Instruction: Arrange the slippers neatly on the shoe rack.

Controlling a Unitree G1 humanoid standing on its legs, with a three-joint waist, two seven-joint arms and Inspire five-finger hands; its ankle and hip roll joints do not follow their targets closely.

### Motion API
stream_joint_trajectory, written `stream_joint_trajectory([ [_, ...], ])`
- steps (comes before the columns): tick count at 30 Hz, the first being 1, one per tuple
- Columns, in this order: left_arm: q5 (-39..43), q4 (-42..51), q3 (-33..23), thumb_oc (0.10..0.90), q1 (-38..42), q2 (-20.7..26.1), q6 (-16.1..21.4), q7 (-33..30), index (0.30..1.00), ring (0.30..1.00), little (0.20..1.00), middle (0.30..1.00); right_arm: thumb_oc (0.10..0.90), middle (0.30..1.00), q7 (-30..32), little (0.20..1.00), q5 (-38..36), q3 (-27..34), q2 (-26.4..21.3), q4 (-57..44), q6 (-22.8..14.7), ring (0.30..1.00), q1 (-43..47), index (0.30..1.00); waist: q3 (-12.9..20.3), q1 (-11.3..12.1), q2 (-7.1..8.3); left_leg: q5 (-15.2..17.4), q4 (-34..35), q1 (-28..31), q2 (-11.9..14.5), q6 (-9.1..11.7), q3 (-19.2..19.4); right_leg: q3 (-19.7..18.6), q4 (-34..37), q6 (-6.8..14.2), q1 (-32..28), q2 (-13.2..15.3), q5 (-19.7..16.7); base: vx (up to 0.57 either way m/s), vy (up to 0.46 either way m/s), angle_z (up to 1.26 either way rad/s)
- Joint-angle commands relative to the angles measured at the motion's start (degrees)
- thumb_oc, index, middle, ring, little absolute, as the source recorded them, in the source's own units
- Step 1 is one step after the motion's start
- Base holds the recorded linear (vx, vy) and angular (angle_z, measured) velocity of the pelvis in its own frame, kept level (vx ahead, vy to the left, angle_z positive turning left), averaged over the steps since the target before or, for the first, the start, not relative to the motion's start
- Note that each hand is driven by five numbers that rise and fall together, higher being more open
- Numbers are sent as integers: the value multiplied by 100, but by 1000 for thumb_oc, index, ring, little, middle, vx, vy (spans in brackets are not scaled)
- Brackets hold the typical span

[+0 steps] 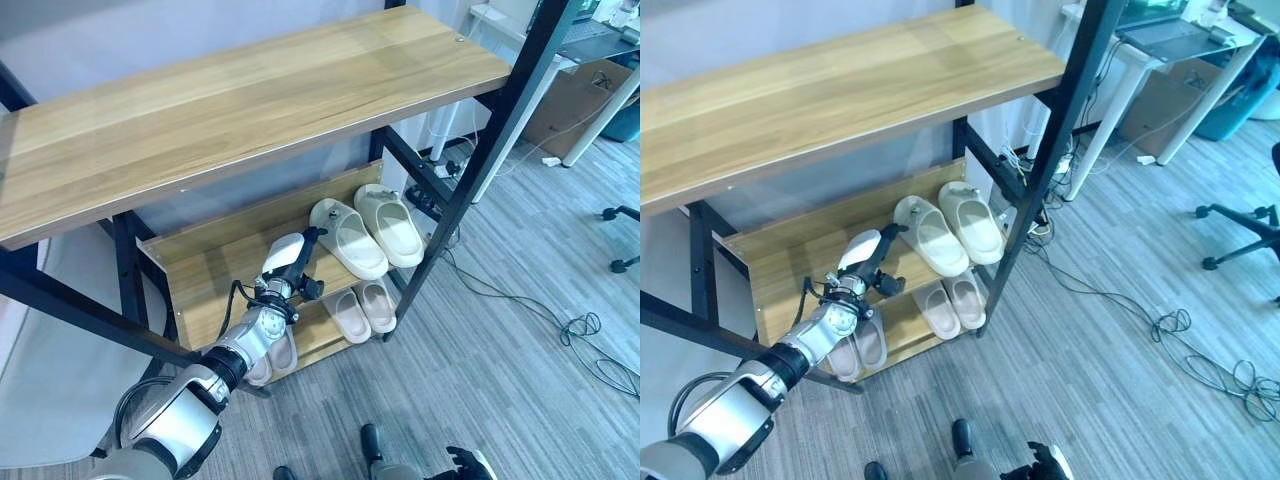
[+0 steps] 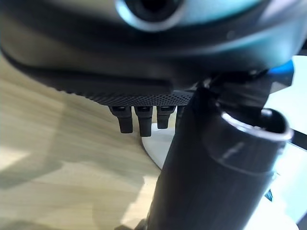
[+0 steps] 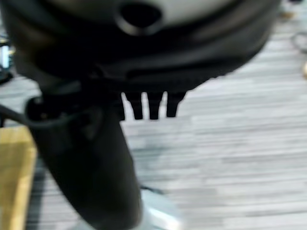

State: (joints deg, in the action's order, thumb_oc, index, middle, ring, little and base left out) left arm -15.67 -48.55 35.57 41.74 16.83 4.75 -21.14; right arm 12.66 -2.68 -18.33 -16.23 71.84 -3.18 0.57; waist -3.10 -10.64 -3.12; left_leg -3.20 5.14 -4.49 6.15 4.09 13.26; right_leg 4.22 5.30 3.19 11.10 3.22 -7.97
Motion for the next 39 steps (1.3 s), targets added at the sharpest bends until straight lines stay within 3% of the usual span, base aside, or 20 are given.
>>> stream_joint_trajectory([
  [1,224,-530,-480,800,1224,-26,246,-428,900,900,900,900,800,900,55,900,28,-98,-89,267,-67,900,-26,900,76,-52,93,351,-14,-19,11,127,-251,293,-30,568,-108,137,541,-2,7,-5],
  [9,774,-1109,-333,800,1618,-218,325,-144,900,900,900,900,800,900,154,900,89,-197,-142,288,-52,900,161,900,105,-150,84,294,-14,-254,19,128,-203,215,-30,568,178,151,448,-3,5,-4],
  [19,1475,-811,-305,800,1525,-571,575,193,900,900,900,900,800,900,210,900,116,-262,-110,218,-59,900,208,900,91,-212,70,284,-14,-354,16,116,-161,165,-30,547,307,160,400,0,2,-5],
  [25,1287,-781,-130,800,1597,-769,569,192,900,900,900,900,800,900,225,900,61,-229,-104,245,-90,900,252,900,16,-238,56,284,-14,-362,13,111,-155,134,-30,537,330,154,396,0,0,0],
  [33,1292,-1168,-222,800,1937,-441,482,169,900,900,900,900,800,900,188,900,-1,-191,-139,294,-87,900,236,900,55,-242,19,297,-14,-249,32,131,-115,120,-30,541,250,149,412,0,0,0],
  [39,946,-1054,-299,800,2000,151,429,3,900,900,900,900,800,900,26,900,-54,-196,-72,301,-87,900,165,900,84,-142,4,313,-14,-70,9,139,-156,184,-30,547,18,168,472,8,-7,-3],
])
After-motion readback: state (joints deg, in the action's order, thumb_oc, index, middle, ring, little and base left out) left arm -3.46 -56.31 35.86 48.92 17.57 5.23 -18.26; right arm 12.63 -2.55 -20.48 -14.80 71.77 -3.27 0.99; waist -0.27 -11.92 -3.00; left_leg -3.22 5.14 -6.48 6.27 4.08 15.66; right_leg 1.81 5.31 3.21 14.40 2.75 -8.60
